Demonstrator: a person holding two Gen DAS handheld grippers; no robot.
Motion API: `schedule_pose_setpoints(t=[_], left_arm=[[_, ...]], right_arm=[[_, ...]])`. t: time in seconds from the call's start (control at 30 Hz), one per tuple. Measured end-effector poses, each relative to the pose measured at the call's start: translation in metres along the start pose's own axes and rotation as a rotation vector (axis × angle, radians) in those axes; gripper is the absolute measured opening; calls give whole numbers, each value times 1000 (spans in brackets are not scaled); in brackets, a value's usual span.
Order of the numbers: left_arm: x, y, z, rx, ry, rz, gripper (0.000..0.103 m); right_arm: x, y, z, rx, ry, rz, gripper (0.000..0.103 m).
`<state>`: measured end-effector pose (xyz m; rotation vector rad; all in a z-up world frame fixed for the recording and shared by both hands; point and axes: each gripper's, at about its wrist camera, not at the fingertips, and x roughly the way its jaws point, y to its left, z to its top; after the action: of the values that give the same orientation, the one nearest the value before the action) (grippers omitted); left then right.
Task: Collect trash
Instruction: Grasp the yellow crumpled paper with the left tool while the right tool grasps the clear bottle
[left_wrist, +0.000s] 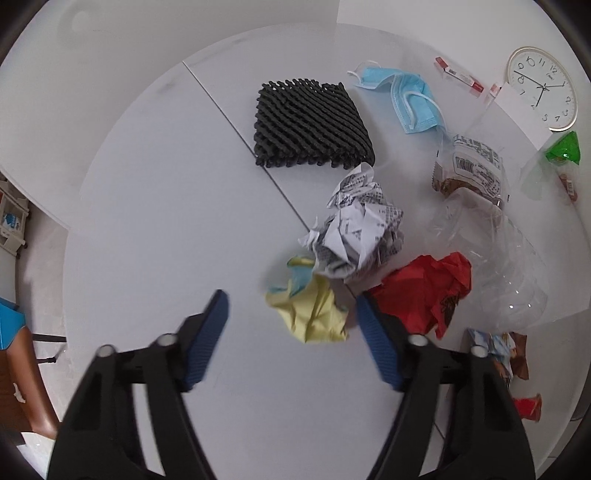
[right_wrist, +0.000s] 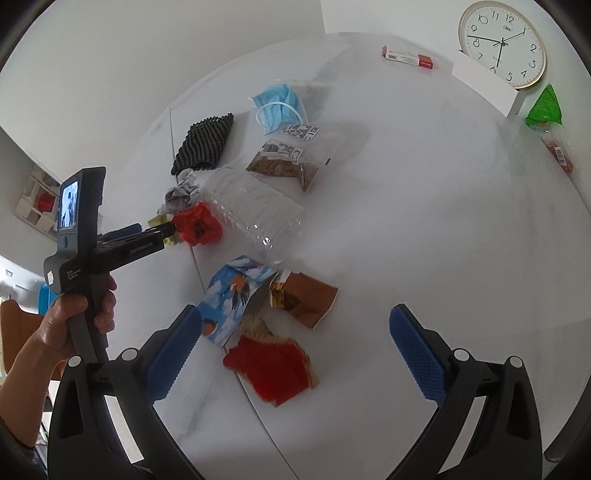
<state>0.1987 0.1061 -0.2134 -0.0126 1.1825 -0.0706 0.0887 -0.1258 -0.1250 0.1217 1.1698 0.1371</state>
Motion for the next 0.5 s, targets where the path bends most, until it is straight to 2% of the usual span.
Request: schedule_pose_setpoints(t=[0.13,0.2,0.4,0.5], left_arm=[[4,3,0,-23,14,-28,44],[5,4,-1,-27,19,-43,40],[3,4,-2,-6,3,-48,37],[-2,7,-3,-21,-1,-62,37]], right_arm=[[5,-1,7,3,-6,2,101],[7,-2,9,-3,-7,5,101],[18,5,20,-120,-1,8,101],[28,16,32,-242,3,28,101]])
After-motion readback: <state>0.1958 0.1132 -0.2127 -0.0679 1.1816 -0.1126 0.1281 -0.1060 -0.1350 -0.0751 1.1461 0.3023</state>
